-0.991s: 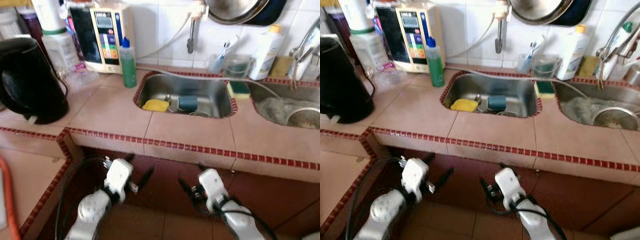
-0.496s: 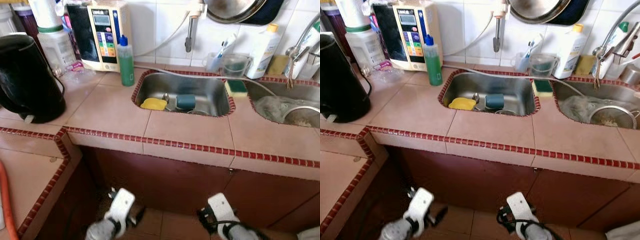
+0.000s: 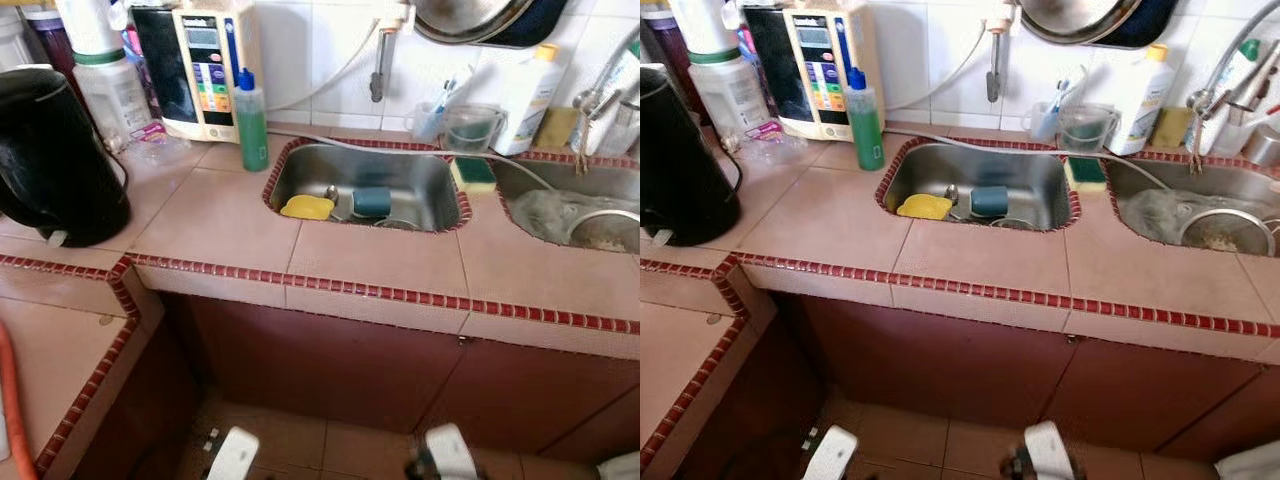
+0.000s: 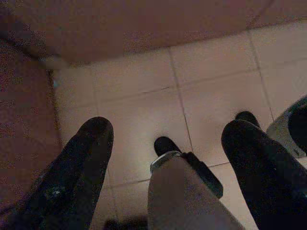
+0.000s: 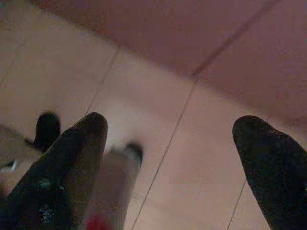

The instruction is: Kitchen organization

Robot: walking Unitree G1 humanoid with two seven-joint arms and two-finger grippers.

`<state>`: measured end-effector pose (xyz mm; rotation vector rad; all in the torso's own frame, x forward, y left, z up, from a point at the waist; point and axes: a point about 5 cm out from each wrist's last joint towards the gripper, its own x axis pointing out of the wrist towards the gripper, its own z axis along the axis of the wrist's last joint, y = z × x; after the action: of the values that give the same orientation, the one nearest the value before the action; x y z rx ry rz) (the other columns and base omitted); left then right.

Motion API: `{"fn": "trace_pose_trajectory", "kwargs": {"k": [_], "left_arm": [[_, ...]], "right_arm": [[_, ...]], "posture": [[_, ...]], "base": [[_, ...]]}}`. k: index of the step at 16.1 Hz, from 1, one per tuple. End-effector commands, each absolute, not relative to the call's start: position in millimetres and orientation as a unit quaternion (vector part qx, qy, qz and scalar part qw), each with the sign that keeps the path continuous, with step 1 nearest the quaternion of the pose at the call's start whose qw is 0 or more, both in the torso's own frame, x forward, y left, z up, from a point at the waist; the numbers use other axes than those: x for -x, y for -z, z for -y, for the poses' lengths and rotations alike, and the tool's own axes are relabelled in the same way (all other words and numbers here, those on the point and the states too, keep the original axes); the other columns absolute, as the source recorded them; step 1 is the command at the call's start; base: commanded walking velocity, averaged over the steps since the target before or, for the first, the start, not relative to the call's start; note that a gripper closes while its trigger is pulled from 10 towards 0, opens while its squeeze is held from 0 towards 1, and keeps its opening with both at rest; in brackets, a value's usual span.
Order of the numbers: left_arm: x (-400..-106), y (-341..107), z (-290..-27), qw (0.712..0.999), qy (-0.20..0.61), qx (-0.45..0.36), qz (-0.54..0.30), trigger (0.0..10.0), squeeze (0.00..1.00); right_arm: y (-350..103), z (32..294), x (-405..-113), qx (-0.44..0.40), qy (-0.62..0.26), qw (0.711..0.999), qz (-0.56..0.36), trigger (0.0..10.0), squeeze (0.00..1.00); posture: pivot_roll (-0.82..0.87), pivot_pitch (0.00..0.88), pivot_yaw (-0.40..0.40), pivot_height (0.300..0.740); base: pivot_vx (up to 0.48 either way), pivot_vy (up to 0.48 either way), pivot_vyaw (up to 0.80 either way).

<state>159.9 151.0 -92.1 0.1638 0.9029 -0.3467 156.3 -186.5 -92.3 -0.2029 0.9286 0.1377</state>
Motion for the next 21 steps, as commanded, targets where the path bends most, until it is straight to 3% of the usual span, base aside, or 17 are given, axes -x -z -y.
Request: {"fn": "trace_pose_trajectory", "kwargs": {"k": [1,3,7,16,21], "left_arm": [[-165.1,90.1,-150.9,0.890,0.143,-0.065,-0.428,10.0,0.00],[-168.5,88.8,-150.9,0.896,0.127,-0.055,-0.423,10.0,0.00],[-173.5,87.0,-149.3,0.897,0.126,-0.059,-0.420,10.0,0.00],[-171.9,88.0,-155.0,0.893,0.120,-0.066,-0.428,10.0,0.00],[-164.3,93.9,-152.1,0.872,0.116,-0.076,-0.469,10.0,0.00]], "right_arm": [[91.7,193.0,-156.9,0.082,-0.029,0.889,-0.449,10.0,0.00],[93.5,194.3,-153.3,0.055,0.005,0.887,-0.458,10.0,0.00],[91.9,187.7,-159.4,0.109,-0.065,0.881,-0.455,10.0,0.00],[95.8,188.3,-151.4,0.095,-0.048,0.874,-0.474,10.0,0.00],[96.7,186.8,-150.2,0.102,-0.057,0.870,-0.478,10.0,0.00]], "posture": [[-0.13,0.000,0.022,0.740],[-0.12,0.000,0.010,0.740],[-0.12,0.000,0.001,0.740],[-0.12,0.000,0.014,0.740],[-0.10,0.000,0.006,0.740]], "base": [[0.000,-0.480,0.00],[0.000,-0.480,0.00],[0.000,-0.480,0.00],[0.000,-0.480,0.00],[0.000,0.000,0.00]]}}
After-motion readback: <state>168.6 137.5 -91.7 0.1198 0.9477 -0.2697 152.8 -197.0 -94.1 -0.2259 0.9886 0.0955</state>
